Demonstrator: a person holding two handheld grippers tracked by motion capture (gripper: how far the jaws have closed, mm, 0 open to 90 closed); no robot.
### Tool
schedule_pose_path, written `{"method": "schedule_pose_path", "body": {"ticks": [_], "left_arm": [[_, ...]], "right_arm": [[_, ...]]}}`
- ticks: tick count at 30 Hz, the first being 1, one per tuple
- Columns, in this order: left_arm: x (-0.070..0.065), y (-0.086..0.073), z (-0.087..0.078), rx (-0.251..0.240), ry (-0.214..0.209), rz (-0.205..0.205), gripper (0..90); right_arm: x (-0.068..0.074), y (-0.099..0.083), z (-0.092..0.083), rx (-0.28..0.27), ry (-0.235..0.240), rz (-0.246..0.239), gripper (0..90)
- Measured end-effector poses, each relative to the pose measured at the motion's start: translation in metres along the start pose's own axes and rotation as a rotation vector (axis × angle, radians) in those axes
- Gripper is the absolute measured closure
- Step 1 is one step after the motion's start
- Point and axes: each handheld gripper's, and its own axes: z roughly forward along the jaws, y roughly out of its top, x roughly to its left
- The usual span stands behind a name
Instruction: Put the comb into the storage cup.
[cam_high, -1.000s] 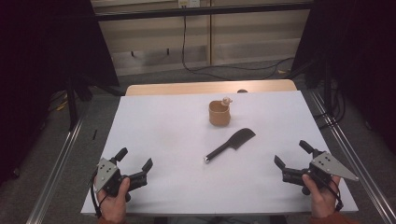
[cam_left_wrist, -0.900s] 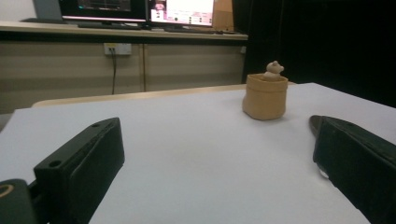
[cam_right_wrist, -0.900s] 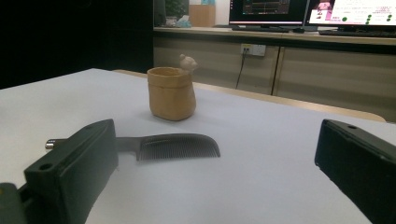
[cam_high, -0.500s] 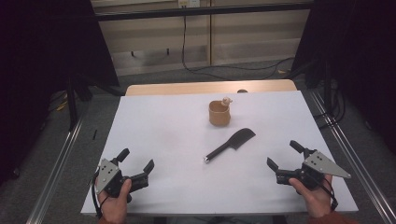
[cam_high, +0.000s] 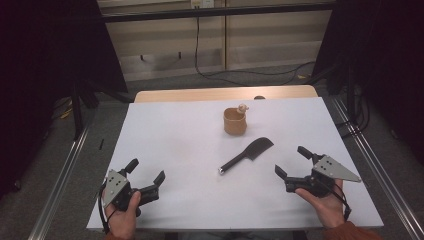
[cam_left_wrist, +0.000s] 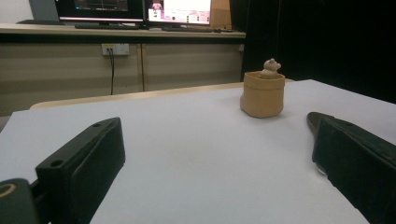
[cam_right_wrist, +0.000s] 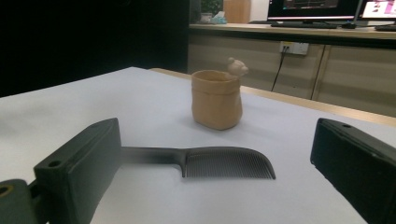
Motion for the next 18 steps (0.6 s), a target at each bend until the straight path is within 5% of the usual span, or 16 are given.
{"method": "schedule_pose_path", "body": {"ticks": [18], "left_arm": [[0.000, 0.000, 0.001, 0.007, -0.013, 0.003, 2.5]], "right_arm": [[-0.008, 0.014, 0.041, -0.013, -0.003, -0.012, 6.9]]}}
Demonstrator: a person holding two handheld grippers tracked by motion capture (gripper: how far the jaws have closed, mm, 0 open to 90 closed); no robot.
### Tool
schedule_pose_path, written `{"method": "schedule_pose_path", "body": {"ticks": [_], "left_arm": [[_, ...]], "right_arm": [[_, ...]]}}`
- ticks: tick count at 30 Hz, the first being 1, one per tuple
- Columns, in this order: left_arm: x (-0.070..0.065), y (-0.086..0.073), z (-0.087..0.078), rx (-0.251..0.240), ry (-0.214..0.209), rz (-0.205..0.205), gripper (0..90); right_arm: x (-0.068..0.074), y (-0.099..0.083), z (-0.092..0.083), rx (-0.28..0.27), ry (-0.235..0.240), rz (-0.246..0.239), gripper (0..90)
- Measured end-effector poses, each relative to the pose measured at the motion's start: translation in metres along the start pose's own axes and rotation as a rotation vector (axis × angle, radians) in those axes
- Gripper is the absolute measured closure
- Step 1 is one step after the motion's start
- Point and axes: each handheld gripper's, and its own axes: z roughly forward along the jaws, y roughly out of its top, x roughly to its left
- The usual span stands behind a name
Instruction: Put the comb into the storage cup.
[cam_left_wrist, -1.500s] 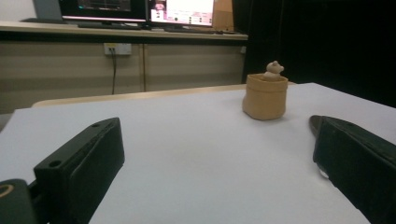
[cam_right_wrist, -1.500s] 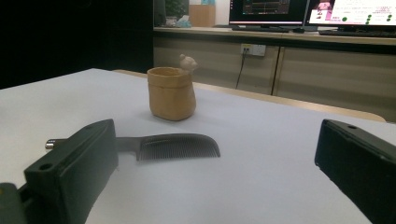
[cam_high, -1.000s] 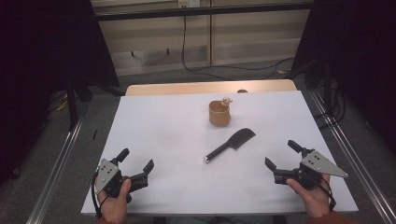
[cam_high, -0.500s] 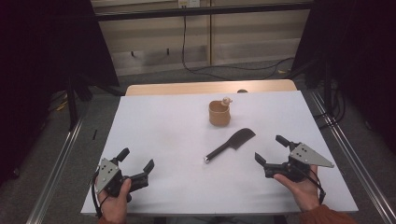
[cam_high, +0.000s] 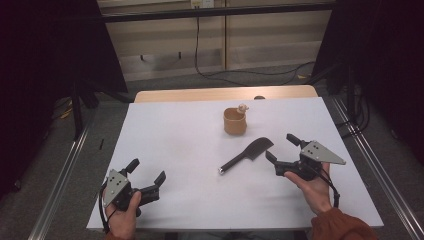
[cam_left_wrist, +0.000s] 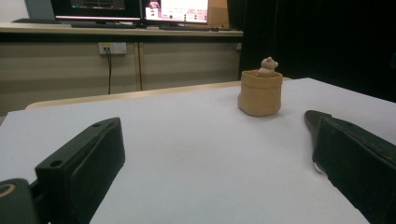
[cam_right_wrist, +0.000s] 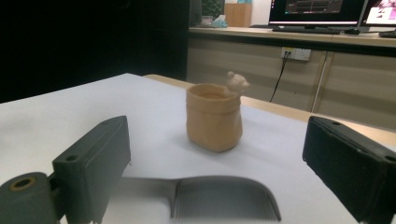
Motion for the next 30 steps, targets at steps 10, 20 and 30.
{"method": "schedule_pose_path", "body": {"ticks": [10, 20, 30], "left_arm": [[0.000, 0.000, -0.001, -0.003, 0.003, -0.002, 2.4], [0.002, 0.000, -0.001, 0.004, 0.002, 0.002, 2.5], [0.003, 0.000, -0.001, 0.002, 0.001, -0.004, 2.4]], "right_arm": [[-0.015, 0.021, 0.021, -0.031, -0.033, 0.007, 7.2], [-0.026, 0.034, 0.046, -0.056, -0.063, -0.007, 10.8], [-0.033, 0.040, 0.069, -0.067, -0.073, -0.019, 14.2]]}}
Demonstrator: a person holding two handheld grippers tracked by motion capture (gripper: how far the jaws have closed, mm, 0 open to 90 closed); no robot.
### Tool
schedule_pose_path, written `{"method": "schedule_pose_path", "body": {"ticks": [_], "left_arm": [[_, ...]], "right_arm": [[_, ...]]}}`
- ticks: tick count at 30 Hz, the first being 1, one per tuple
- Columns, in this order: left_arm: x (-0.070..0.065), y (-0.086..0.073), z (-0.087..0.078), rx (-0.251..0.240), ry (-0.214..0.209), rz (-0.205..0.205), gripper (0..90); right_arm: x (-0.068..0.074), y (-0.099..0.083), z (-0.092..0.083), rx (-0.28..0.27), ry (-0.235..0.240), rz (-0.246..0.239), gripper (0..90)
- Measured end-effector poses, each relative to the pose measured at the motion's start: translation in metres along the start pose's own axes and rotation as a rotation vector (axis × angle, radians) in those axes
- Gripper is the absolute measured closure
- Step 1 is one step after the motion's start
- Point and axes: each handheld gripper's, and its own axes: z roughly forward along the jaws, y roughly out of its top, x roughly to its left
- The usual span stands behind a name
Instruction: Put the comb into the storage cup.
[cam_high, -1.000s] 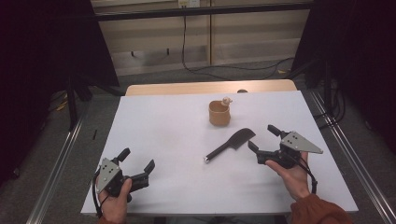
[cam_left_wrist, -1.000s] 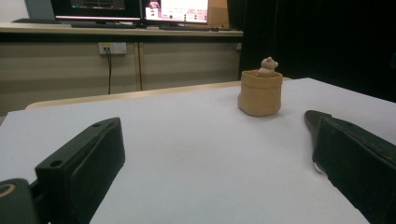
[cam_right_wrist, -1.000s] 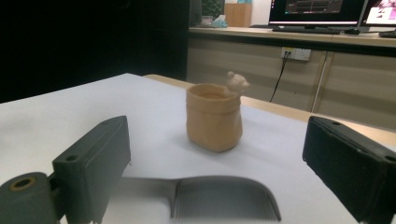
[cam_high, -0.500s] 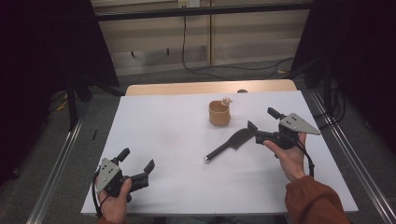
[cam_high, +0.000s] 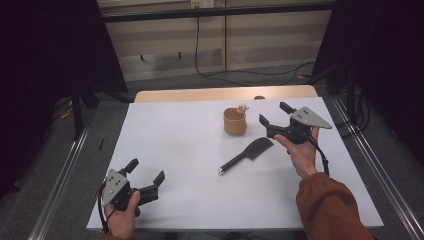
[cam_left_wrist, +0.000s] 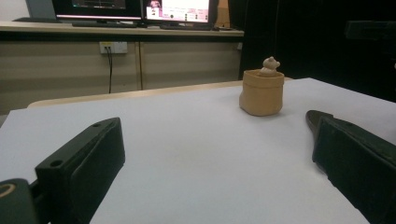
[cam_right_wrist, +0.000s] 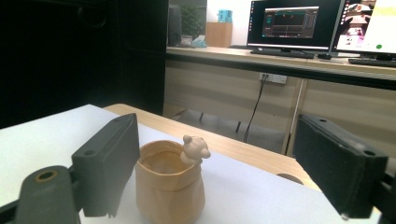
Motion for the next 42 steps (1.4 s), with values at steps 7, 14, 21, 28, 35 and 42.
{"method": "schedule_pose_path", "body": {"ticks": [7, 14, 21, 28, 35, 42], "left_arm": [[0.000, 0.000, 0.000, -0.001, -0.004, -0.009, 2.4], [0.000, 0.000, 0.000, 0.001, -0.006, -0.005, 2.4], [0.000, 0.000, 0.000, 0.003, -0.006, -0.006, 2.4], [0.000, -0.001, 0.000, 0.003, -0.004, -0.007, 2.5], [0.000, 0.000, 0.000, 0.005, -0.005, -0.003, 2.5], [0.001, 0.000, -0.001, 0.001, 0.000, -0.006, 2.4]], "right_arm": [[0.006, -0.015, 0.008, 0.067, 0.027, -0.002, 25.0], [0.008, -0.017, 0.010, 0.070, 0.058, -0.039, 37.9], [0.007, -0.020, 0.013, 0.093, 0.072, -0.037, 55.4], [0.007, -0.021, 0.015, 0.103, 0.101, -0.031, 72.5], [0.001, -0.022, 0.014, 0.173, 0.097, -0.014, 90.0], [-0.003, -0.014, 0.014, 0.231, 0.116, 0.002, 90.0]]}}
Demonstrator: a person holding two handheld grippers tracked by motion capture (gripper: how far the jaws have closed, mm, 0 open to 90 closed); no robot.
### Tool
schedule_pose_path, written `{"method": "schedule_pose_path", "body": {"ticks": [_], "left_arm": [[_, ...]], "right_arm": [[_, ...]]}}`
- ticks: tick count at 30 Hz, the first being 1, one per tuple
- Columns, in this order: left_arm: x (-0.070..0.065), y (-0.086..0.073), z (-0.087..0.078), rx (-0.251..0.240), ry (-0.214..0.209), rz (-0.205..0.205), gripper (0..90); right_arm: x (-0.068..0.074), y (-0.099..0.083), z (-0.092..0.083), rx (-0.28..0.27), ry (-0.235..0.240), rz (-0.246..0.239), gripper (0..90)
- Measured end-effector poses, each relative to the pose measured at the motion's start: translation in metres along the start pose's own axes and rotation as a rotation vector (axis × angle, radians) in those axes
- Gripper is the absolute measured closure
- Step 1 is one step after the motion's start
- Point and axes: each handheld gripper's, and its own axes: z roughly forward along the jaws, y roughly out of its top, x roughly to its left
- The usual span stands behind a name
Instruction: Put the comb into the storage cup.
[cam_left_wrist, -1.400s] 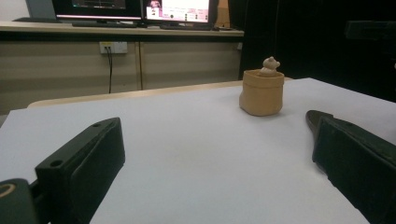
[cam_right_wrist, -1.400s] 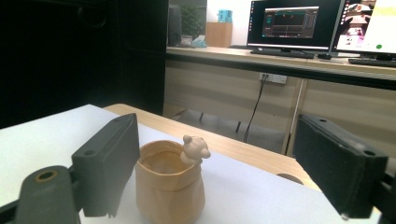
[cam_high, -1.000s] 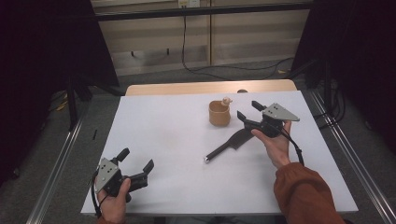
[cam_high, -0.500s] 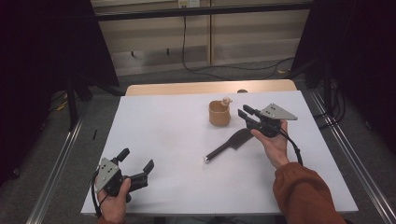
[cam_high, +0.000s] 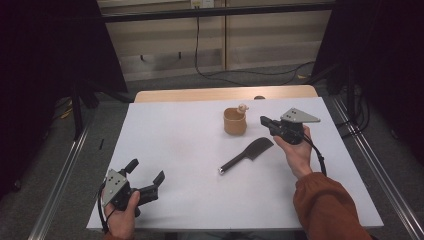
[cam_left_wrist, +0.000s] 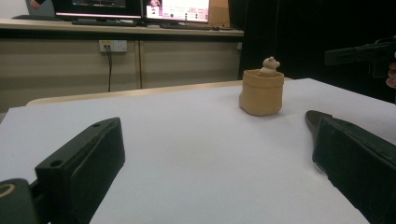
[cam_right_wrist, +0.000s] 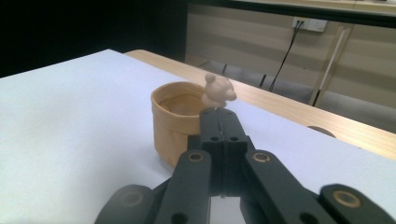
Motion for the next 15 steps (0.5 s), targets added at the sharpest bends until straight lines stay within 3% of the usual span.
{"method": "schedule_pose_path", "body": {"ticks": [1, 4, 8, 15], "left_arm": [[0.000, 0.000, 0.000, -0.003, 0.004, -0.004, 2.5], [0.000, -0.001, 0.000, 0.003, 0.003, -0.005, 2.4], [0.000, 0.000, 0.000, 0.000, 0.003, 0.002, 2.4], [0.000, 0.000, 0.000, 0.000, -0.005, 0.005, 2.4]], "right_arm": [[0.001, 0.004, 0.001, 0.052, 0.020, -0.005, 90.0], [0.001, 0.005, 0.004, 0.081, 0.028, -0.003, 90.0], [-0.002, 0.005, 0.014, 0.134, 0.037, 0.063, 90.0], [-0.006, 0.006, 0.021, 0.238, 0.064, 0.070, 90.0]]}}
